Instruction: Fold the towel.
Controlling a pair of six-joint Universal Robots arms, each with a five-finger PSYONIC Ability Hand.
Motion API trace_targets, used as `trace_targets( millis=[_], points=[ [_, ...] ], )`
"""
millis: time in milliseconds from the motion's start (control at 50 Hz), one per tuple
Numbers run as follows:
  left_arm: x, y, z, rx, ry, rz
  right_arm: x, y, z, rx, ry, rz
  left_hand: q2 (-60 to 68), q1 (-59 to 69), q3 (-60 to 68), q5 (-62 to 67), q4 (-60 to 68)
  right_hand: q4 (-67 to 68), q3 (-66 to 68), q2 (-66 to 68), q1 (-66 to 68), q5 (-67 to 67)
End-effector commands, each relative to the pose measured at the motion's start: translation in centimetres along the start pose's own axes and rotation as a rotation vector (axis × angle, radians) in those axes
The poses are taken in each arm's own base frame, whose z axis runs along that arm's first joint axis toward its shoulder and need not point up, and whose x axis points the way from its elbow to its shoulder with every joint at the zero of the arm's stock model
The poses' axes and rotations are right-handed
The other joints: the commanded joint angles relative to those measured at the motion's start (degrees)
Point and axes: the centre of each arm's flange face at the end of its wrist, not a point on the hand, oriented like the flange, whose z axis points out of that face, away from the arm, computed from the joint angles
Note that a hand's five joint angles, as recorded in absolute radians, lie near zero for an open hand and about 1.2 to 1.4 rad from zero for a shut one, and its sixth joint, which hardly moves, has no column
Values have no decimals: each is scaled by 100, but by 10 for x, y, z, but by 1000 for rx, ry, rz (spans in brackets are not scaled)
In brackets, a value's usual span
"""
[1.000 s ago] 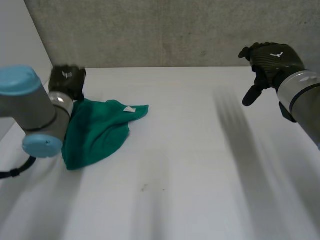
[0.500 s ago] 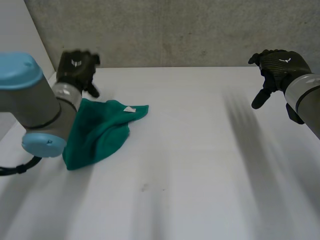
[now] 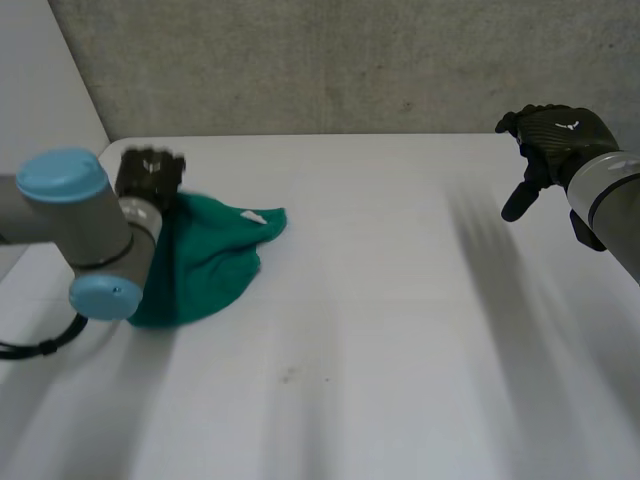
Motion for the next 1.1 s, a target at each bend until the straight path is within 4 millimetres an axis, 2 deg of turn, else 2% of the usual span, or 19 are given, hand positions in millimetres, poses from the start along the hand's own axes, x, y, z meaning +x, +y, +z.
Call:
trace_targets(
  millis=[20, 60, 100, 120, 140, 240, 280, 360, 440, 480, 560, 660, 720, 740, 800, 820, 940, 980, 1100],
  points=[
    [4, -121, -41, 324, 2, -136, 4, -4, 1, 15, 11, 0, 1230, 1414, 1190, 1565, 1174, -326, -202, -270, -157, -302],
    [25, -140, -62, 364, 64, -146, 6, -6, 2, 21, 19, -1, 1230, 1414, 1190, 1565, 1174, -326, -202, -270, -157, -302],
    [48, -147, -81, 371, 133, -149, 11, -9, 3, 29, 30, 1, 1230, 1414, 1190, 1565, 1174, -326, -202, -270, -157, -302],
    [75, -146, -102, 351, 216, -145, 15, -11, 3, 35, 40, 3, 1230, 1414, 1190, 1565, 1174, -326, -202, -270, -157, -302],
    [88, -143, -113, 335, 259, -139, 20, -14, 3, 43, 53, 4, 1230, 1414, 1190, 1565, 1174, -326, -202, -270, -157, -302],
    [153, -109, -178, 221, 488, -90, 34, -30, -2, 90, 91, 0, 1230, 1414, 1190, 1565, 1174, -326, -202, -270, -157, -302],
    [183, -84, -205, 162, 581, -50, 38, -34, -3, 101, 96, -2, 1230, 1414, 1190, 1565, 1174, -326, -202, -270, -157, -302],
    [214, -61, -236, 114, 652, 0, 35, -34, -4, 107, 58, -6, 1230, 1414, 1190, 1565, 1174, -326, -202, -270, -157, -302],
    [220, -52, -237, 97, 641, 26, 32, -31, -4, 99, 23, -5, -3265, -3081, -3305, -2930, -3321, -326, -202, -270, -157, -302],
    [219, -59, -233, 116, 620, 24, 31, -30, -4, 94, 14, -6, -4482, -4298, -4522, -4147, -4538, -326, -202, -270, -157, -302],
    [205, -76, -219, 146, 567, 0, 24, -28, -8, 69, -20, -8, -4873, -4689, -4914, -4538, -4930, -326, -202, -270, -157, -302],
    [148, -106, -176, 186, 402, -66, 17, -21, -11, 16, -76, -57, -4991, -4808, -5032, -4656, -5048, -326, -202, -270, -157, -302],
    [125, -110, -158, 188, 337, -79, 10, -12, -17, -43, -134, -131, -4958, -4774, -4998, -4623, -5014, -326, -202, -270, -157, -302],
    [110, -108, -145, 175, 294, -80, 8, -9, -18, -61, -152, -150, -4941, -4757, -4982, -4606, -4998, -326, -202, -270, -157, -302],
    [103, -105, -138, 165, 273, -80, -6, 6, -24, -134, -234, -213, -4907, -4724, -4948, -4572, -4964, -326, -202, -270, -157, -302],
    [82, -92, -118, 112, 224, -70, -11, 8, -27, -147, -259, -225, -4857, -4674, -4898, -4522, -4914, -326, -202, -270, -157, -302],
    [64, -69, -94, 40, 234, -56, -41, 24, -41, -214, -369, -213, -4790, -4606, -4830, -4455, -4846, -326, -202, -270, -157, -302],
    [49, -46, -72, -13, 243, -50, -50, 32, -46, -243, -391, -150, -4605, -4422, -4646, -4270, -4662, -326, -202, -270, -157, -302],
    [37, -12, -49, -105, 282, -22, -75, 57, -46, -274, -427, 4, -4537, -4353, -4578, -4202, -4594, -326, -202, -270, -157, -302]
  ],
)
